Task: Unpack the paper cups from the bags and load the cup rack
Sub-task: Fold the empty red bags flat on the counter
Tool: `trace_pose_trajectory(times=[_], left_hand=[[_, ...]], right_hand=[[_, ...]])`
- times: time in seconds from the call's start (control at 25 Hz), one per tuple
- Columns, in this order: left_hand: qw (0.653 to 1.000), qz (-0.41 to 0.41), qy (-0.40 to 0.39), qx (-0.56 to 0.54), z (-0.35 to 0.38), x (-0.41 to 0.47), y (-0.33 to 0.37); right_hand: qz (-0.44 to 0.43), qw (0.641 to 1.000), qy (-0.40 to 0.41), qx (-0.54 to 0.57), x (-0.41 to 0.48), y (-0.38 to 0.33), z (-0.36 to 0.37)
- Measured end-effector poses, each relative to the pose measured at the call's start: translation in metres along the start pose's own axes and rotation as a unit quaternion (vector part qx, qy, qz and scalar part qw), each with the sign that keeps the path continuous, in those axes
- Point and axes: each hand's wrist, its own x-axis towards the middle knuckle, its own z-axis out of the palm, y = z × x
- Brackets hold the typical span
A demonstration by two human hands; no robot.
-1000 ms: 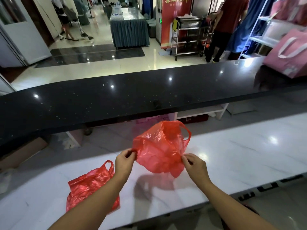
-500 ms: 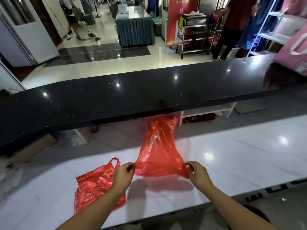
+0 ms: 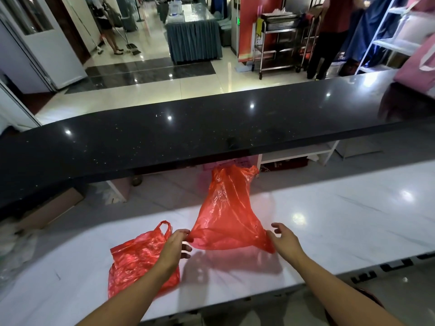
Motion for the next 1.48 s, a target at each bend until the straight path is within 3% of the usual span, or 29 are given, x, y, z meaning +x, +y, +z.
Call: trace_pose_trajectory(times=[0.16, 0.28, 0.4, 0.52, 0.6, 0.64, 0.72, 0.8, 0.88, 1.04, 1.16, 1.24, 1.32, 1.4, 1.48], left_hand=[[0.996, -0.063, 0.01, -0.057, 0.005, 0.005, 0.007], [0.994, -0.067, 0.007, -0.089, 0.011, 0.004, 0.009], [0.994, -0.053, 0.05, -0.076, 0.011, 0.007, 0.006], [0.99, -0.033, 0.136, -0.009, 0.005, 0.017, -0.005], [0.986, -0.014, 0.093, 0.139, 0.004, 0.015, -0.012], [0.97, -0.005, 0.055, 0.239, 0.005, 0.012, -0.013], [0.905, 0.022, 0.012, 0.424, 0.004, 0.007, -0.011], [0.845, 0.027, -0.013, 0.534, 0.004, 0.007, -0.006], [0.811, 0.001, -0.035, 0.584, 0.005, 0.006, -0.002], [0.784, -0.015, -0.062, 0.617, 0.005, 0.003, -0.002], [0.786, -0.014, -0.067, 0.614, 0.002, 0.004, 0.0], [0.797, -0.009, -0.068, 0.6, 0.0, 0.006, 0.002], [0.805, -0.002, -0.063, 0.59, -0.001, 0.009, 0.002], [0.816, 0.008, -0.055, 0.576, 0.0, 0.011, 0.002], [0.823, 0.019, -0.045, 0.566, 0.001, 0.012, 0.005]], right_hand=[[0.104, 0.991, -0.022, 0.076, 0.009, -0.002, 0.005], [0.074, 0.993, -0.046, 0.084, 0.011, 0.0, 0.009], [0.037, 0.998, 0.004, 0.059, 0.012, 0.008, 0.005], [0.064, 0.992, 0.107, 0.036, 0.011, 0.016, -0.011], [0.089, 0.992, 0.088, -0.024, 0.012, 0.024, -0.017], [0.089, 0.992, 0.046, -0.077, 0.015, 0.03, -0.019], [0.089, 0.98, -0.025, -0.174, 0.02, 0.042, -0.025], [0.095, 0.971, -0.034, -0.219, 0.026, 0.052, -0.033], [0.092, 0.964, -0.029, -0.247, 0.03, 0.055, -0.04], [0.125, 0.945, -0.031, -0.3, 0.035, 0.059, -0.055], [0.115, 0.953, -0.004, -0.282, 0.037, 0.053, -0.067], [0.052, 0.989, 0.015, -0.14, 0.026, 0.034, -0.071], [-0.008, 0.997, -0.075, -0.036, 0.012, 0.009, -0.075], [-0.046, 0.983, -0.171, -0.057, 0.006, -0.006, -0.076], [-0.082, 0.977, -0.162, -0.115, 0.01, -0.007, -0.076]])
